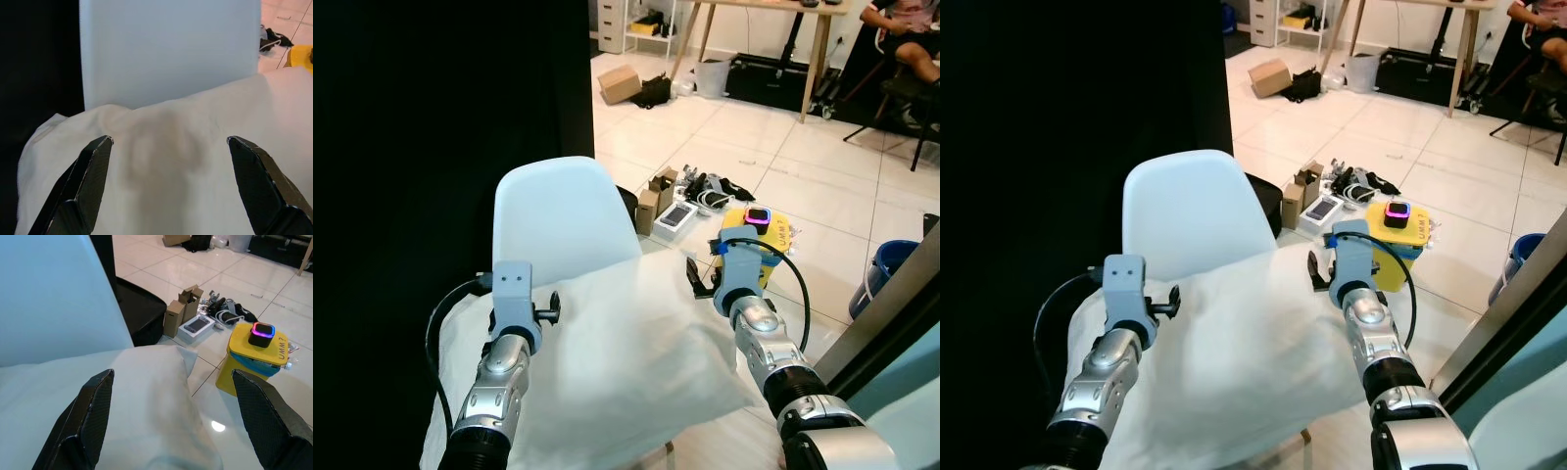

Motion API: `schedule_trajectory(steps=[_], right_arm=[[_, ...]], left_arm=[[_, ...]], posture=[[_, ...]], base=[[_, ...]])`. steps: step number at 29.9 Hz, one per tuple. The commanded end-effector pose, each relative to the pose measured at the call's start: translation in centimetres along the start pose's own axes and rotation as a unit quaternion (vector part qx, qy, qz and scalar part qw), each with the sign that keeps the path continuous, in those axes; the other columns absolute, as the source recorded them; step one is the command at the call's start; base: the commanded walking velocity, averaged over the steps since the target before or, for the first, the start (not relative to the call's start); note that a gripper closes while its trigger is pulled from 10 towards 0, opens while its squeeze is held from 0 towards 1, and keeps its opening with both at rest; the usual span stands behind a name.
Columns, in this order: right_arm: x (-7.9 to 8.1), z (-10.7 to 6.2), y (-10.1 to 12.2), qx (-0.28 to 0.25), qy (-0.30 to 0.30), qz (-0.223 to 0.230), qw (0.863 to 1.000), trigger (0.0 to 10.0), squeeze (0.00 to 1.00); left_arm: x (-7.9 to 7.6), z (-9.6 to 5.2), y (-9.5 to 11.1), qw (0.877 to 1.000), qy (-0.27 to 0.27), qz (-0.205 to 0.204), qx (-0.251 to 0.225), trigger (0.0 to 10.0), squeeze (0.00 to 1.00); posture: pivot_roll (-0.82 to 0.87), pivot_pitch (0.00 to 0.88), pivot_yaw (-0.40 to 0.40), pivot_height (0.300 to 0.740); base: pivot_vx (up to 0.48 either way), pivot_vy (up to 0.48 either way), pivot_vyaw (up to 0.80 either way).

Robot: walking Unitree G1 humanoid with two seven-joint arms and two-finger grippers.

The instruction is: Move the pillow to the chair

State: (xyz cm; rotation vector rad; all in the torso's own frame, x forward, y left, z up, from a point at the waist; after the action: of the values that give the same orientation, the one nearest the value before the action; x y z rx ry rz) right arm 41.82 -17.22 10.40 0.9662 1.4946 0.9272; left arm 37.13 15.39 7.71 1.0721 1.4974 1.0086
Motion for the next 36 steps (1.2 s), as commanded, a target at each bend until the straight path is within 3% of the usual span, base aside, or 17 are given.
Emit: schedule_trajectory(steps=[1, 26, 36], right_arm=[[0.5, -0.1, -0.6, 0.011, 0.008, -0.004, 1.000, 10.0, 0.00], [1.2, -0.1, -0.7, 0.013, 0.022, -0.014, 1.000, 10.0, 0.00], [0.7, -0.6, -2.1, 0.033, 0.017, -0.018, 0.999, 10.0, 0.00]], left_arm=[[0.0, 0.0, -0.3, 1.000, -0.001, 0.006, 0.002, 10.0, 0.00], [-0.3, 0.3, 0.1, 1.000, -0.008, 0.019, -0.010, 10.0, 0.00], [-0.4, 0.2, -0.4, 1.000, -0.008, 0.018, -0.005, 10.0, 0.00]], posture=[[0.07, 0.050, -0.010, 0.740], [0.06, 0.037, -0.011, 0.740], [0.05, 0.046, -0.012, 0.740]], base=[[-0.368, 0.000, 0.00], [-0.367, 0.000, 0.00], [-0.369, 0.000, 0.00]])
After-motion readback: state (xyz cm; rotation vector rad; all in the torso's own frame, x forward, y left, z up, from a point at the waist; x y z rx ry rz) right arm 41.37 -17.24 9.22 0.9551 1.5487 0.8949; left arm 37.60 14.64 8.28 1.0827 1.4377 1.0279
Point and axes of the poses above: a point about 5 cm out from each wrist's last joint towards the gripper, its own z axis pointing out of the wrist towards the gripper, its own y axis along the axis of the wrist's last joint, x = y × z, the point moved 5 cm from there along z, pointing out of the wrist towards the gripper, and after that the axes turned 14 degrees about -z, right-handed, at the moved point
